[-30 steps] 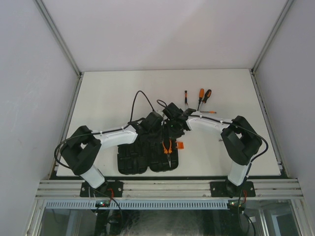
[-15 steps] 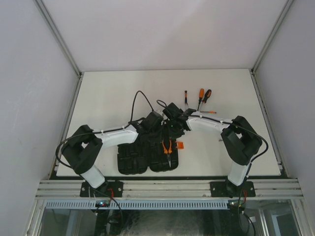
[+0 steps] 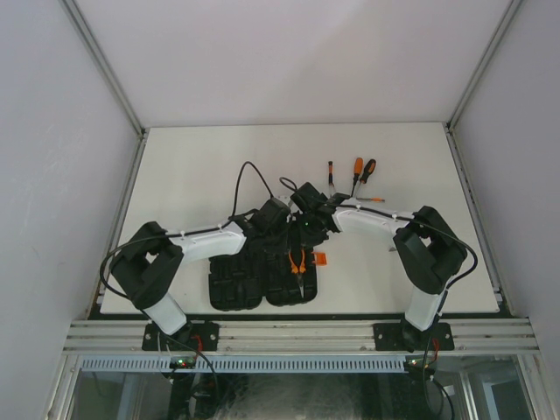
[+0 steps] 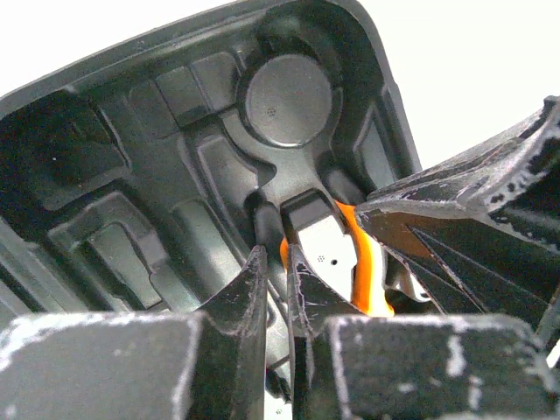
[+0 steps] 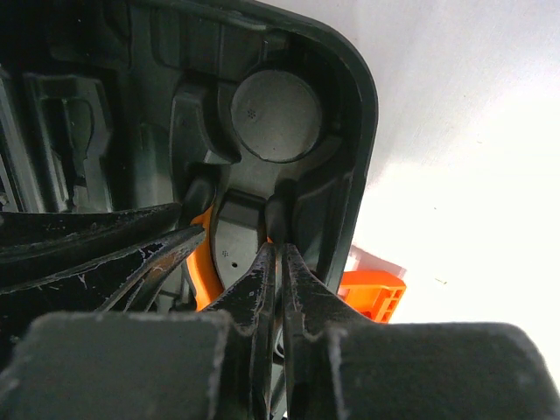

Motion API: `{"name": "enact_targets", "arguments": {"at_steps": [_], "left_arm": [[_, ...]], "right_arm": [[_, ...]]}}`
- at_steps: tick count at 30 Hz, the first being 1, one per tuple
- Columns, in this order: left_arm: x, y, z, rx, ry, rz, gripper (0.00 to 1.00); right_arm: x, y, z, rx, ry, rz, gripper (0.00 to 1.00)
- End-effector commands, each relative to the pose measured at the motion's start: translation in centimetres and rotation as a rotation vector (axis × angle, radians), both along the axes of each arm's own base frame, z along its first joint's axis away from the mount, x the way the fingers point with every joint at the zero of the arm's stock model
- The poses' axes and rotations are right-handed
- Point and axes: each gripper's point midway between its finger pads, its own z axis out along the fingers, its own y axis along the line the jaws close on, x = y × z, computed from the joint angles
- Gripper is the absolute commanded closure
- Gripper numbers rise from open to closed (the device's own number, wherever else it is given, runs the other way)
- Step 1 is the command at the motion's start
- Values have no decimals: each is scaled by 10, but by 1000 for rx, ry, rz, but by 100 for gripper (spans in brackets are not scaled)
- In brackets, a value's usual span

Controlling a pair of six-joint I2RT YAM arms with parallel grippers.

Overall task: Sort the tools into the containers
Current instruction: Adjust the pliers in the storage box.

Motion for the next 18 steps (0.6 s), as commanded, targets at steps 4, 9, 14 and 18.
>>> {"name": "enact_targets", "arguments": {"at_steps": [4, 9, 14, 18], "left_arm": [[-8, 0, -36, 49, 58, -12, 98], [-11, 2, -47, 76, 80, -2, 100], [-20, 0, -60, 110, 108, -12, 100], [-32, -2, -74, 139, 137, -24, 100]], "right_arm": [[-16, -5, -41, -39, 74, -4, 100], [-20, -8, -50, -61, 99, -4, 100], [-33, -11, -76, -110, 164, -1, 100], [-48, -12, -99, -143, 223, 6, 100]]}}
